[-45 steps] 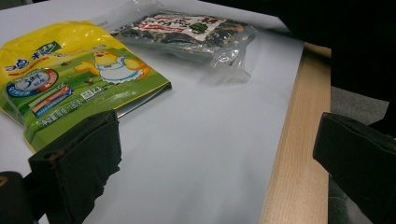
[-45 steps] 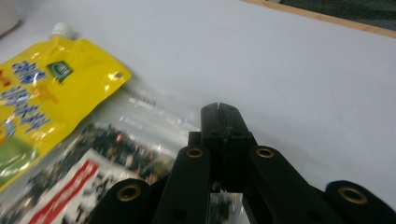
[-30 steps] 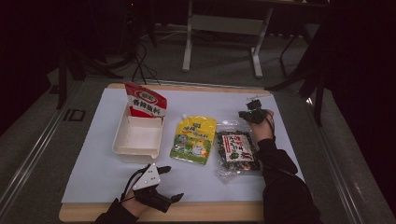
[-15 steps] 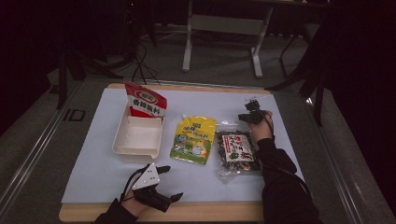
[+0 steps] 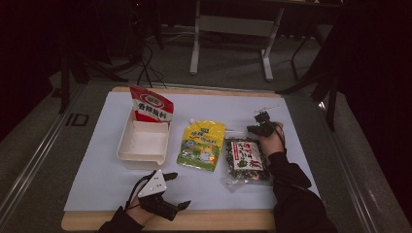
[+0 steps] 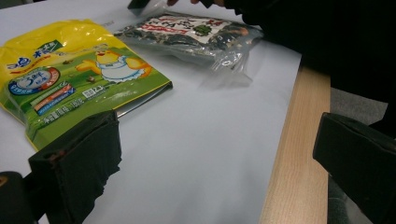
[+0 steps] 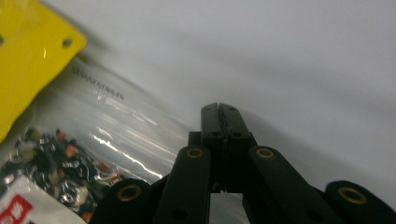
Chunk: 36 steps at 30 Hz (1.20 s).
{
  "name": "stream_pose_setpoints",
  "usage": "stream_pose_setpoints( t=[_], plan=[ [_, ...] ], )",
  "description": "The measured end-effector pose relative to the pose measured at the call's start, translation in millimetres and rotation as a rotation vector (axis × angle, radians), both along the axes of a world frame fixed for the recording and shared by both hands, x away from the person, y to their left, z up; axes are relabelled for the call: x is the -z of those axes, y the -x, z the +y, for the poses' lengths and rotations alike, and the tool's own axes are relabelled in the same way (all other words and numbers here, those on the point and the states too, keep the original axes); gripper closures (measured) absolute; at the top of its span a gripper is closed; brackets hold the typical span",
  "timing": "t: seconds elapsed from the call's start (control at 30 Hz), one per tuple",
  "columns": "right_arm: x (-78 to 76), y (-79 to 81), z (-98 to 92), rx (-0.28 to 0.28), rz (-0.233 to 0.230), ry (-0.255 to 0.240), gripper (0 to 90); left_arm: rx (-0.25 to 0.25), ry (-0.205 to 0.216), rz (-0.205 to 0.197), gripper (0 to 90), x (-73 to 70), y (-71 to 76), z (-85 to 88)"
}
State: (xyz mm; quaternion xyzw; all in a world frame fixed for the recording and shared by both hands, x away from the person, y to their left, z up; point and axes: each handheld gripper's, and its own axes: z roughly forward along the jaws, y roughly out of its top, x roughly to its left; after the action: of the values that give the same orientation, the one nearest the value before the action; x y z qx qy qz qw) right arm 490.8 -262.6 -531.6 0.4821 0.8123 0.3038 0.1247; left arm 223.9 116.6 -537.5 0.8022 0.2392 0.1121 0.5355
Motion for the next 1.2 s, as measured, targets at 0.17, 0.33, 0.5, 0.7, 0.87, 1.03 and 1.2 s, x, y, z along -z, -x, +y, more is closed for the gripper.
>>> stream_pose_setpoints(
  t=[0.17,0.33,0.5,0.7,0.87,1.03,1.2],
  plan=[
    [0.9,16.7,-5.7,-0.002,-0.006,-0.013,90.0,0.002,-0.002,-0.006,2.2,-1.2,1.2,-1.2],
    [-1.9,37.2,-12.1,-0.025,-0.010,-0.011,90.0,0.004,-0.006,-0.006,2.2,-1.0,1.0,-1.9],
    [-2.6,58.3,-17.1,-0.044,-0.010,-0.011,90.0,0.005,-0.007,-0.011,2.1,-1.9,1.3,-2.5],
    [-4.5,73.2,-23.9,-0.049,-0.020,-0.032,89.7,0.004,-0.006,-0.014,2.1,-2.1,1.3,-3.1],
    [-21.3,75.8,-35.3,-0.025,-0.063,-0.054,86.2,0.003,-0.006,-0.014,2.2,-2.1,0.9,-2.8],
    [-40.6,85.1,-48.8,-0.026,-0.102,-0.073,81.8,0.003,-0.009,-0.011,2.2,-1.3,0.2,-3.3],
    [-52.5,101.9,-60.7,-0.042,-0.127,-0.106,73.5,0.002,-0.006,-0.009,2.2,-1.4,0.0,-3.5]
  ],
)
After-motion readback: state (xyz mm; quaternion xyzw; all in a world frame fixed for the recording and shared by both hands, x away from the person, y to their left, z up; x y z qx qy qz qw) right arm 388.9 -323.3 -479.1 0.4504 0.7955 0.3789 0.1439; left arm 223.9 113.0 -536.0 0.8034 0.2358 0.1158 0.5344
